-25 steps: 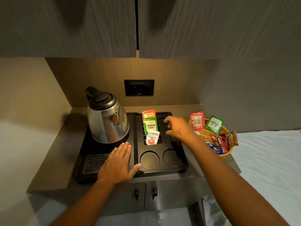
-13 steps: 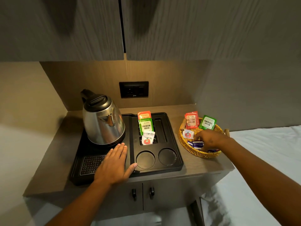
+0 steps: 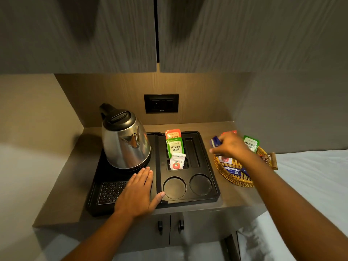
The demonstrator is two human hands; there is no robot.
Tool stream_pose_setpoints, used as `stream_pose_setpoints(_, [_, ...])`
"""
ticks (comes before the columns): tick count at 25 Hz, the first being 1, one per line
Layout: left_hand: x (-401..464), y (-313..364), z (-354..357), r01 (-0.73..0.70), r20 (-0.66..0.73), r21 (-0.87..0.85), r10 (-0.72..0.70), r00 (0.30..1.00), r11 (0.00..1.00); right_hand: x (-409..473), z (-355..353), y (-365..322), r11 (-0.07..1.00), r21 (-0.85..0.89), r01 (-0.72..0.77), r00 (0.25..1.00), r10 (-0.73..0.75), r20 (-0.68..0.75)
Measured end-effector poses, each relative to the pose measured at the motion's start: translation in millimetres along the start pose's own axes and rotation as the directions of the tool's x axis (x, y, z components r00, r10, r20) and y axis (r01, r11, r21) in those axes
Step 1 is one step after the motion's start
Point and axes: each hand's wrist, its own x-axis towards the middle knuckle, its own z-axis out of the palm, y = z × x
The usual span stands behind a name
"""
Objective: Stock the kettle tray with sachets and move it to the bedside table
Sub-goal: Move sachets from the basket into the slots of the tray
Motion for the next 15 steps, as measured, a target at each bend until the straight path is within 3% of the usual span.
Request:
stream_pose_setpoints(2, [-0.9,-0.4,-0.9,0.003,-0.007,-0.019,-0.003,1.0,1.0,14.8,21.7,-44.7,0.986,0.15,-0.067,0.998,0.065,0.018])
stream_pose_setpoints(5, [-3.6,0.1,-1.6,0.01,-0.024,-0.047,-0.011,1.0,0.999,41.5,48.8,-80.9,0.958,0.225,-0.176,0.984,0.173,0.036])
stream_pose_setpoints(8, [-5.5,1.6,-1.9,0.024,-0.023,-0.068,-0.026,0.999,0.997,60.4,58.1,-87.5,0.958,0.184,-0.22,0.975,0.208,0.079])
stream_pose_setpoints(15, [-3.3,1.3,2.3,0.006,-0.03,-0.06,-0.008,1.0,0.998,61.6,47.9,-78.3,0.978,0.109,-0.178,0.984,0.175,0.037])
